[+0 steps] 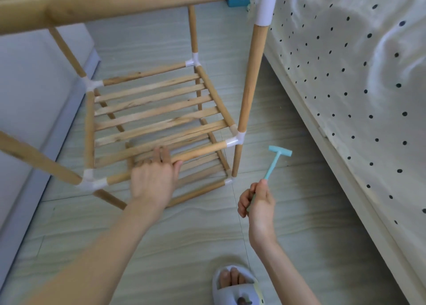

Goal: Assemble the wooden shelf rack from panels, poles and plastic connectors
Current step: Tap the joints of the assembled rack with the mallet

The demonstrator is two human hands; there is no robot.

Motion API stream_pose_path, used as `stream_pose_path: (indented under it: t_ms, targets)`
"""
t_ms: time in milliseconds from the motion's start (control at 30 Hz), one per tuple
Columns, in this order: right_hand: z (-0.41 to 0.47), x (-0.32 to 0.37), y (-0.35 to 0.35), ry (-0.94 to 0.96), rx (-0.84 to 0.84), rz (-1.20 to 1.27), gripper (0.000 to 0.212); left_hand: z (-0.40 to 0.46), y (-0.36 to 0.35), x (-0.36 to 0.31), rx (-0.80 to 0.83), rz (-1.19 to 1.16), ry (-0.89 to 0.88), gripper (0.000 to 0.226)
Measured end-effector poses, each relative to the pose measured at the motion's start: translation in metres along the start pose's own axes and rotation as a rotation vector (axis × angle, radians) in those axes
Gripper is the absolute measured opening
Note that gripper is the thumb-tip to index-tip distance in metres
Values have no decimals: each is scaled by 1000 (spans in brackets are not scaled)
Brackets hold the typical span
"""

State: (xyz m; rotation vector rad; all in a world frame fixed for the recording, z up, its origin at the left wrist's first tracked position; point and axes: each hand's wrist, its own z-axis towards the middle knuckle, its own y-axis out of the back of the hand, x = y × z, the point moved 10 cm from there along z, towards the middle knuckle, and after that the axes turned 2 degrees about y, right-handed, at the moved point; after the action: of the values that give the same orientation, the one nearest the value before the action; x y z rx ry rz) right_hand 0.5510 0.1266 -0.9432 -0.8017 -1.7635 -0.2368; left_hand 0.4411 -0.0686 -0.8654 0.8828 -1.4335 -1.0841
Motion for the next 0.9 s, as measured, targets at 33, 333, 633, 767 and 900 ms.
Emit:
stream_pose_path:
  t_ms: [33,333,633,767,900]
  targets:
    - [0,0,-1,6,5,-16,39,-6,5,-7,-14,-9,-6,54]
    - [19,12,-8,56,27,-96,39,24,-10,-40,70,-416,-318,52]
    - [67,52,-24,294,-295,363,39,36,-26,-51,129,-459,-205,50]
    - [66,-4,-69,75,-64,149,41,39,-28,-45,131,-508,-172,49]
    - [72,14,-13,259,-438,314,41,41,-31,-47,155,-510,-177,49]
